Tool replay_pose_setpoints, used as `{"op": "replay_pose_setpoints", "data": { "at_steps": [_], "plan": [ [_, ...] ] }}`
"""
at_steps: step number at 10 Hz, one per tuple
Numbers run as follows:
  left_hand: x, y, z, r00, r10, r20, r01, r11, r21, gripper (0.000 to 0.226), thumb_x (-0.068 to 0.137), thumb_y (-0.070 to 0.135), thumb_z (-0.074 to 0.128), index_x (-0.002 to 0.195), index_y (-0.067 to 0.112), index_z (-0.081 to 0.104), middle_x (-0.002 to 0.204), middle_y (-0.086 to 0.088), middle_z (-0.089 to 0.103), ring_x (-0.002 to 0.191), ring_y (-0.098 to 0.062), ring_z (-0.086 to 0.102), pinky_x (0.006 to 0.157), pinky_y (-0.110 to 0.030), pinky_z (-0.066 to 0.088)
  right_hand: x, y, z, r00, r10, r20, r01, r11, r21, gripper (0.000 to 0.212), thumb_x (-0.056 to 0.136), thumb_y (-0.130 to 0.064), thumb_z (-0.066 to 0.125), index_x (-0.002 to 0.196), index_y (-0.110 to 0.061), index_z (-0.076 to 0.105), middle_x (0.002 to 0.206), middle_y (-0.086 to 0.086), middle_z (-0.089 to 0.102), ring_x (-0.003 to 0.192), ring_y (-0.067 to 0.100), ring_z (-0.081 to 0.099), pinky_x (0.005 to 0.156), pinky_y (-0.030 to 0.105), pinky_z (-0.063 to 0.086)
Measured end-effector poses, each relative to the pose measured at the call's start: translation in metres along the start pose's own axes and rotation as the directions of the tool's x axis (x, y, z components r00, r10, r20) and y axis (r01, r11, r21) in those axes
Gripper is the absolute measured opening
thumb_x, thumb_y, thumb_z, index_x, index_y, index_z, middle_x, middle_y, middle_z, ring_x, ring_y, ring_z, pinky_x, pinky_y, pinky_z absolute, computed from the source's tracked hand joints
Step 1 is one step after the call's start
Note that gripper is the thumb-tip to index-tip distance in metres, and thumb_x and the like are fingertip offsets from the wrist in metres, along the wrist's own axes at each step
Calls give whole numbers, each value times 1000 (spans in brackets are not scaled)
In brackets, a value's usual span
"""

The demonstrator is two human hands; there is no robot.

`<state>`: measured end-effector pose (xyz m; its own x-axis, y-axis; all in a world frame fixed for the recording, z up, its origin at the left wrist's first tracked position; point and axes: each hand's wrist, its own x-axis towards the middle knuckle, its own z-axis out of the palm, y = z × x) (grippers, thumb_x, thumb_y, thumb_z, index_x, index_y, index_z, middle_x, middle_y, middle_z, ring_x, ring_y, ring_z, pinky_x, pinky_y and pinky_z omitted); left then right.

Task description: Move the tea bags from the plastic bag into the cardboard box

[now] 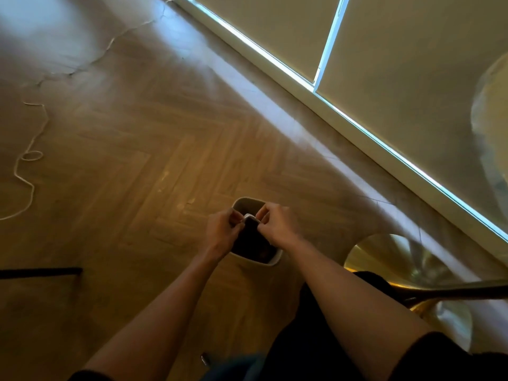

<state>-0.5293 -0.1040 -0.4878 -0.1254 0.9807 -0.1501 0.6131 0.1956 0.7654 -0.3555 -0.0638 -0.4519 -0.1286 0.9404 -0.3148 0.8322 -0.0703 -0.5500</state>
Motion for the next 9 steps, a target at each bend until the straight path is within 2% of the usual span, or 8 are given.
{"op": "replay_pose_setpoints", "data": {
  "at_steps": [1,2,3,4,6,7,8,9],
  "plan": [
    [11,-8,4,1000,5,28,-6,1000,20,14,96,11,84,110,12,81,100,0,80,92,-10,75,85,-31,65,13,5,8,1000,10,7,-10,1000,-4,22,87,-11,78,92,-30,69,98,-3,72,92,16,68,72,30,52],
    [21,-17,12,999,2,51,-4,1000,29,16,95,9,85,110,12,82,99,2,79,90,-4,73,86,-30,65,23,14,17,999,24,27,-23,1000,-7,19,89,-12,77,96,-28,69,101,-2,71,94,17,68,80,37,59],
    [28,-23,20,997,-5,77,2,999,47,17,94,11,86,109,16,81,98,6,79,90,-1,73,85,-30,65,30,23,23,999,13,30,-12,1000,-24,19,91,-11,76,97,-28,68,102,-2,71,94,17,68,81,34,59],
    [34,-27,26,994,-17,108,8,997,76,19,95,11,85,111,18,80,101,6,79,94,-5,75,85,-28,64,35,32,28,999,-3,48,3,1000,-5,20,94,-13,76,108,-25,69,107,-3,70,97,14,67,83,30,57],
    [38,-36,29,987,-28,160,8,992,127,29,96,17,84,125,17,78,115,0,80,102,-10,75,92,-34,66,35,44,30,994,16,106,-18,1000,17,38,97,-15,74,134,-21,67,133,2,67,119,17,65,96,31,57],
    [37,-35,28,990,-15,138,-5,990,139,28,99,13,80,128,13,78,121,-3,81,109,-12,76,96,-37,66,32,45,30,992,28,124,-35,998,56,40,99,-16,72,137,-25,66,136,1,66,117,16,66,95,32,59],
    [36,-33,26,991,-19,134,0,991,134,26,101,16,78,127,14,79,119,-1,81,107,-10,77,95,-34,66,29,45,29,985,7,171,-23,996,91,39,100,-17,70,138,-25,66,140,2,64,122,17,64,99,34,59],
    [36,-26,24,990,-9,142,-11,990,140,23,102,20,77,125,19,80,116,2,81,105,-7,76,95,-36,67,27,41,23,978,-29,206,8,995,103,36,101,-17,69,136,-26,67,138,-1,66,125,14,63,101,32,57]
  ]
}}
